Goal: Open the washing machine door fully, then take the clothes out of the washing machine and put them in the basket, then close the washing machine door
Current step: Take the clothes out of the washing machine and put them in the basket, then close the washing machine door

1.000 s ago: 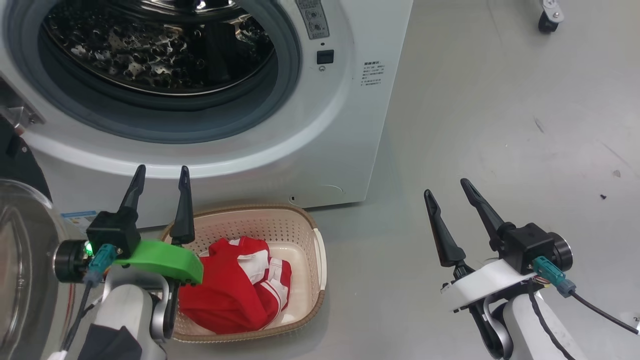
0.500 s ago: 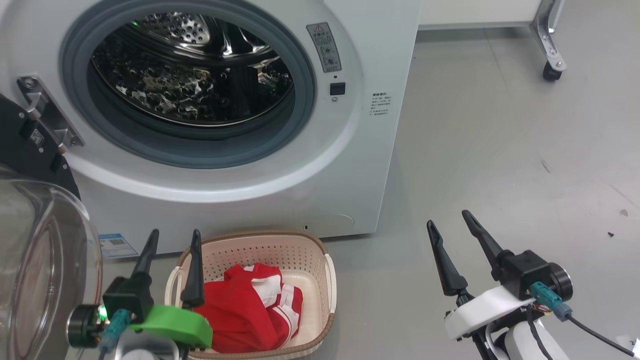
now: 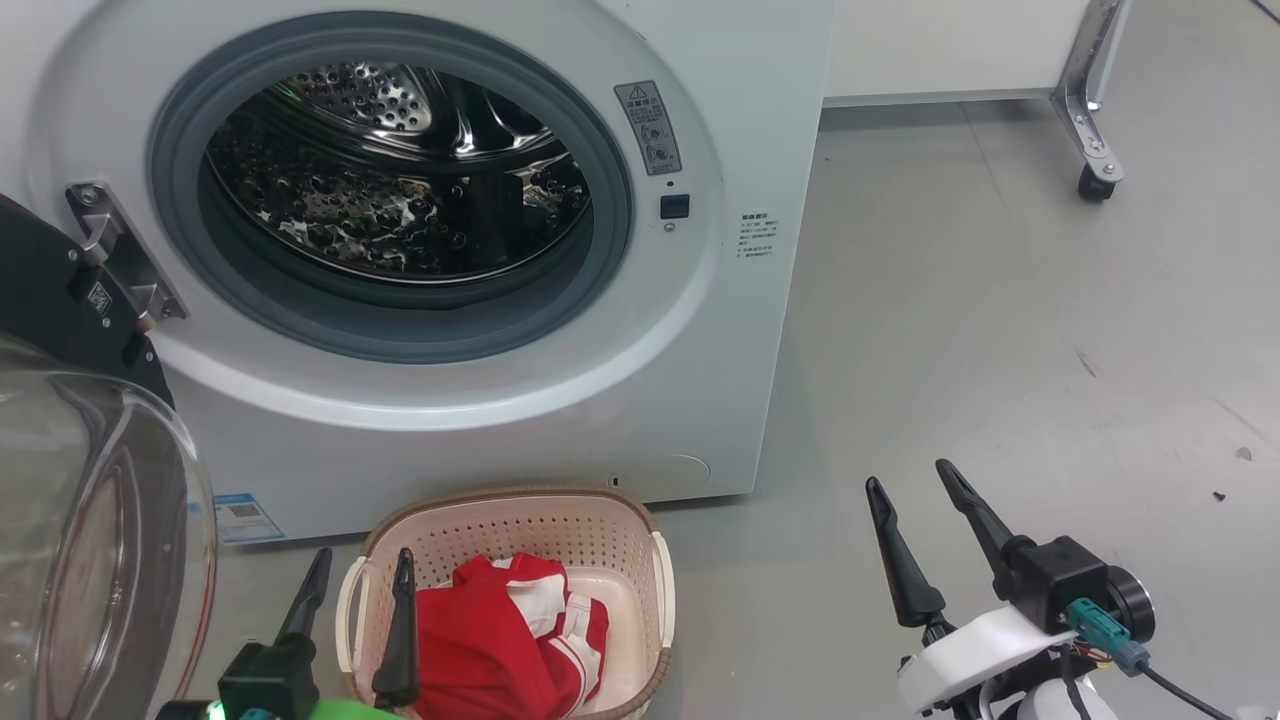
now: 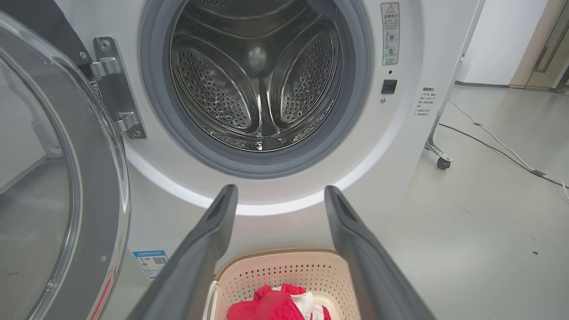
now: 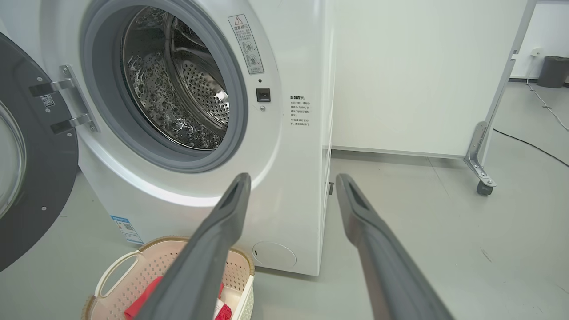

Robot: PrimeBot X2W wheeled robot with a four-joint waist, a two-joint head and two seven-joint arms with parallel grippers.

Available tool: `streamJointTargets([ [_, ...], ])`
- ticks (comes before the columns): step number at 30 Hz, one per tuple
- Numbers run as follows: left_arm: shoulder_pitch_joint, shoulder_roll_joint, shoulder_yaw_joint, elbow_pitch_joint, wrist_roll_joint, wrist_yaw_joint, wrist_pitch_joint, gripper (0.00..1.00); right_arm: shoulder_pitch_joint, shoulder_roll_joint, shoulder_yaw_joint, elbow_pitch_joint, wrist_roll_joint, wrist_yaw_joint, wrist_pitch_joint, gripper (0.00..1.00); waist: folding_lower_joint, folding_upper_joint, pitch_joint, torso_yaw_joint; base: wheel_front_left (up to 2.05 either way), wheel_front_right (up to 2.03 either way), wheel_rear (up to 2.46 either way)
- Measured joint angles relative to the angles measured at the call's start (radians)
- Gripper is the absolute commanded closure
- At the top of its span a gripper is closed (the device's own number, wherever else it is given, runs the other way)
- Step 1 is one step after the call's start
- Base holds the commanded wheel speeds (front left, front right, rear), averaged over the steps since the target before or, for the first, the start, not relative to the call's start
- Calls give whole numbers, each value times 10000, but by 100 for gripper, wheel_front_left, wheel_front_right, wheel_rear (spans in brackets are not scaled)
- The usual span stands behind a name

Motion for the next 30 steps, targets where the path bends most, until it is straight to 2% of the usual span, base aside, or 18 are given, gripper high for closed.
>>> streamJointTargets([
  [30, 928, 61, 23, -1620, 265, 217, 564, 0, 338, 33, -63, -221, -2, -75, 2, 0, 0, 0, 16, -95, 0, 0, 0],
])
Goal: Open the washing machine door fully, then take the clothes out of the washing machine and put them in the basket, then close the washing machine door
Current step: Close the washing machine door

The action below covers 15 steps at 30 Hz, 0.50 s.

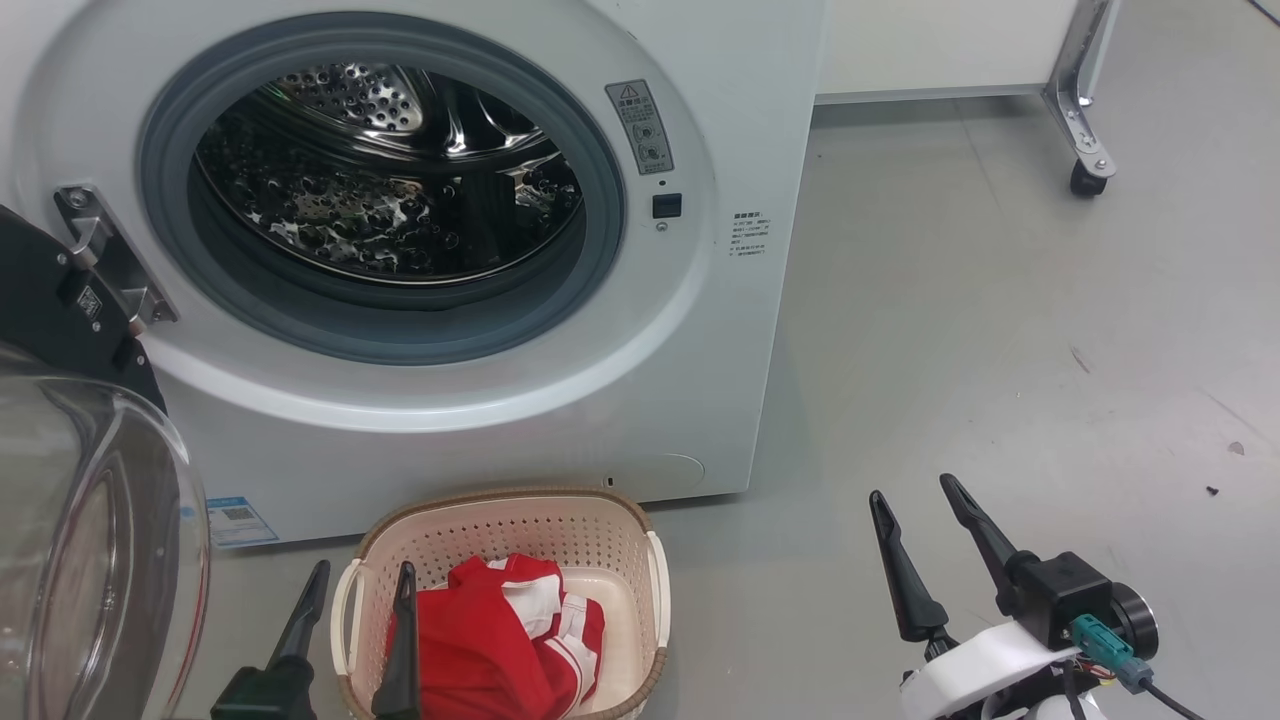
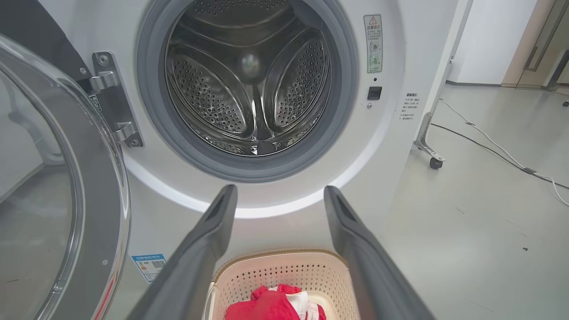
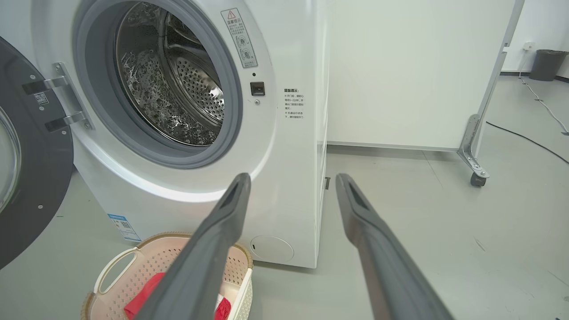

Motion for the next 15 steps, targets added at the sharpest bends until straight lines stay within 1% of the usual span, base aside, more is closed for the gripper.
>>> streamJointTargets([
  [7, 107, 21, 4, -238, 19, 0, 107, 0, 0, 4, -2, -12, 0, 0, 0, 0, 0, 0, -8, -24, -26, 26, 0],
  [15, 118, 42, 10, -497, 102, 46, 221, 0, 0, 8, -4, -23, 0, 0, 0, 0, 0, 0, -5, -43, -55, 55, 0],
])
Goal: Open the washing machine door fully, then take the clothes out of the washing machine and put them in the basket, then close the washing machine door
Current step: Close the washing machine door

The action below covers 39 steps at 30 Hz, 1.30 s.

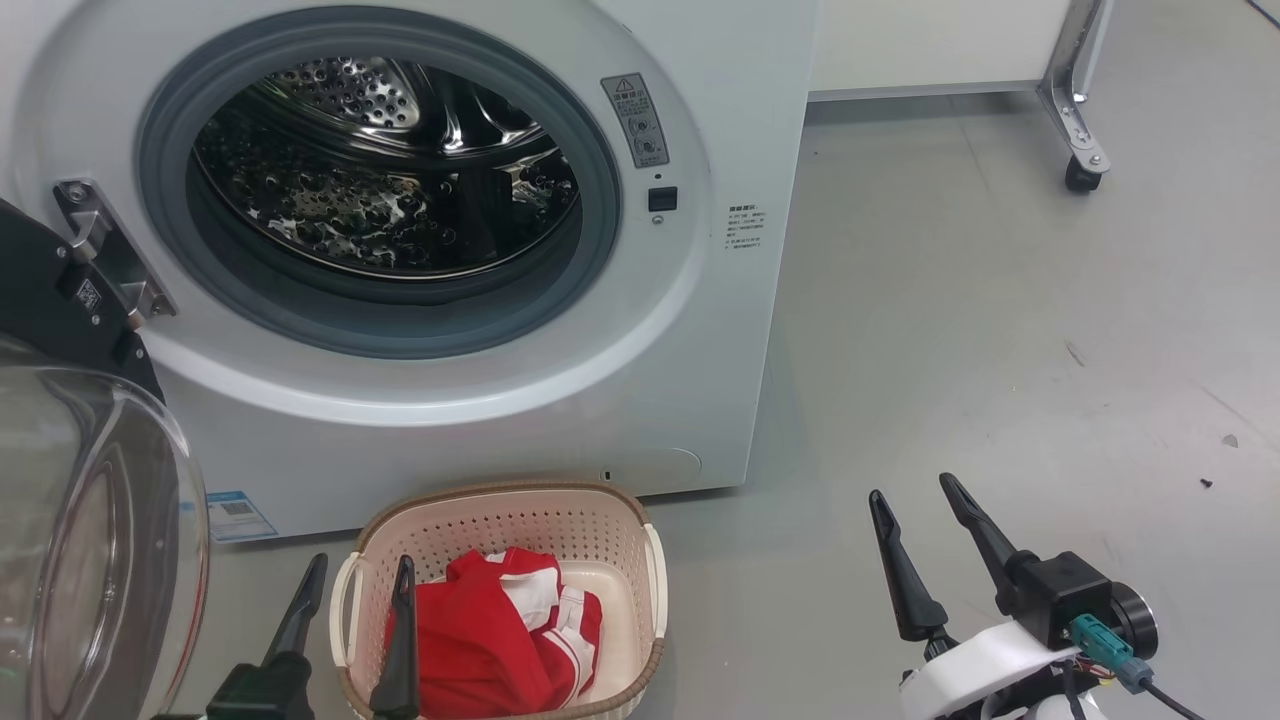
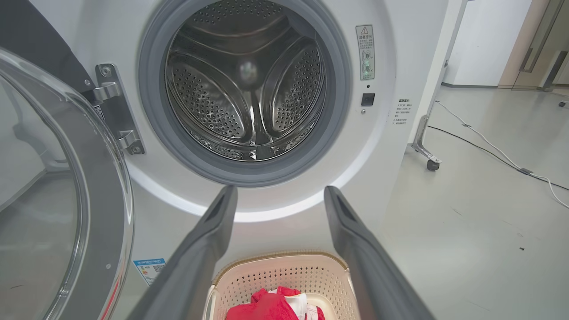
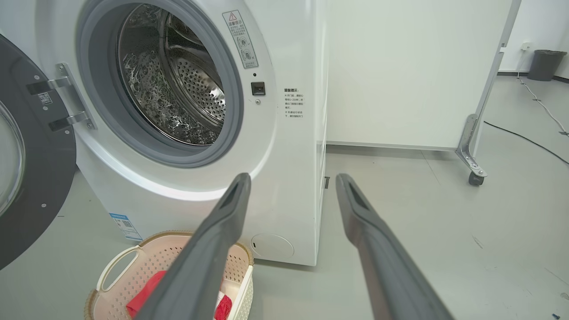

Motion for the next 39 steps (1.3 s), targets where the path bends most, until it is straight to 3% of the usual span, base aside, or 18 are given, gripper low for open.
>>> streamJointTargets([
  [39, 150, 96, -71, -564, 173, 4, 265, 0, 0, 21, -140, -36, -29, 8, 0, 0, 0, 0, 90, 51, -83, 83, 0],
])
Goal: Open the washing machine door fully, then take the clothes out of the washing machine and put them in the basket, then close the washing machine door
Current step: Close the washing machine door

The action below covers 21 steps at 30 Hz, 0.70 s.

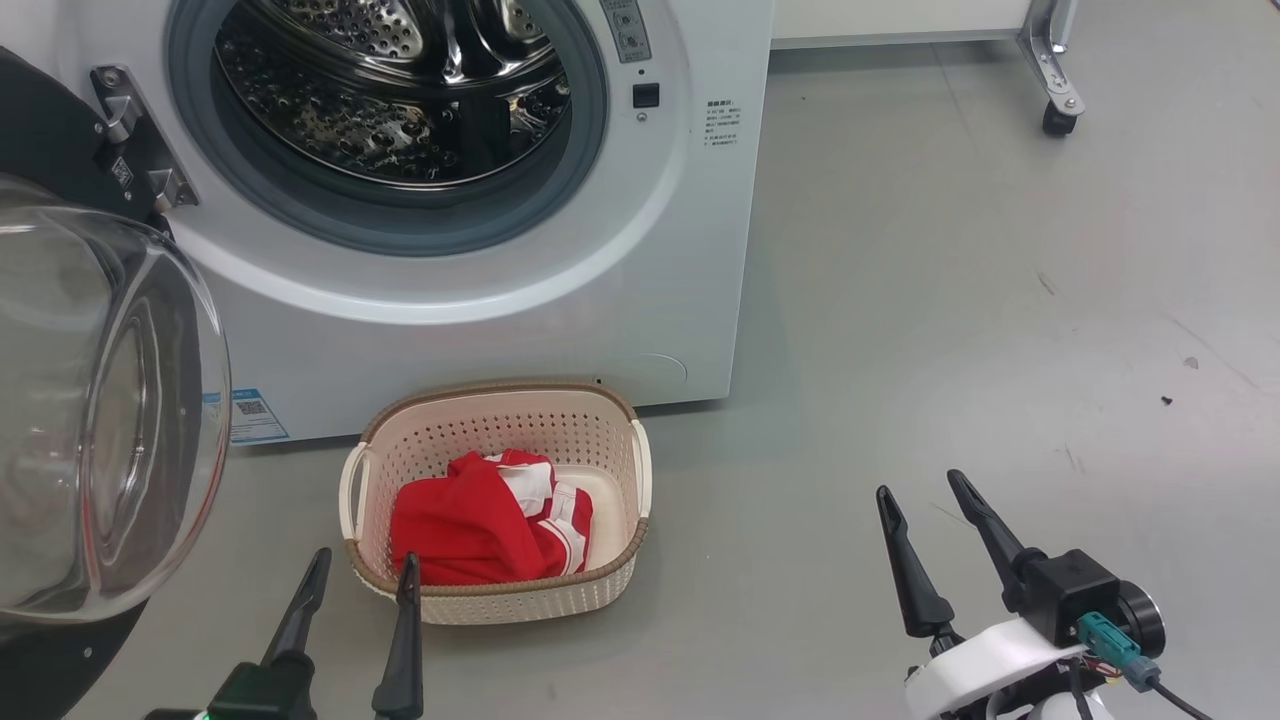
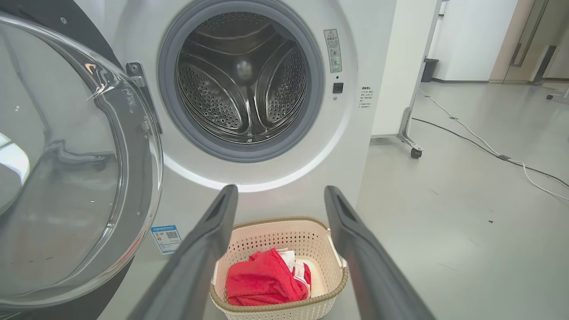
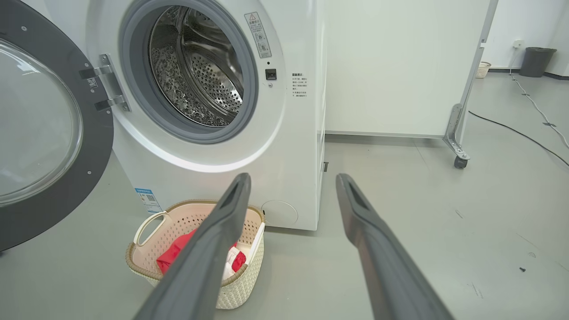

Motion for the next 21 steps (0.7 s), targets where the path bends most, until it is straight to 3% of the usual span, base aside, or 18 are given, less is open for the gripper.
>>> streamJointTargets([
  [21, 2, 2, -10, -77, 54, 27, 52, 0, -2, 0, -40, 6, -71, 4, 0, 0, 0, 0, 49, 113, -4, 4, 0],
])
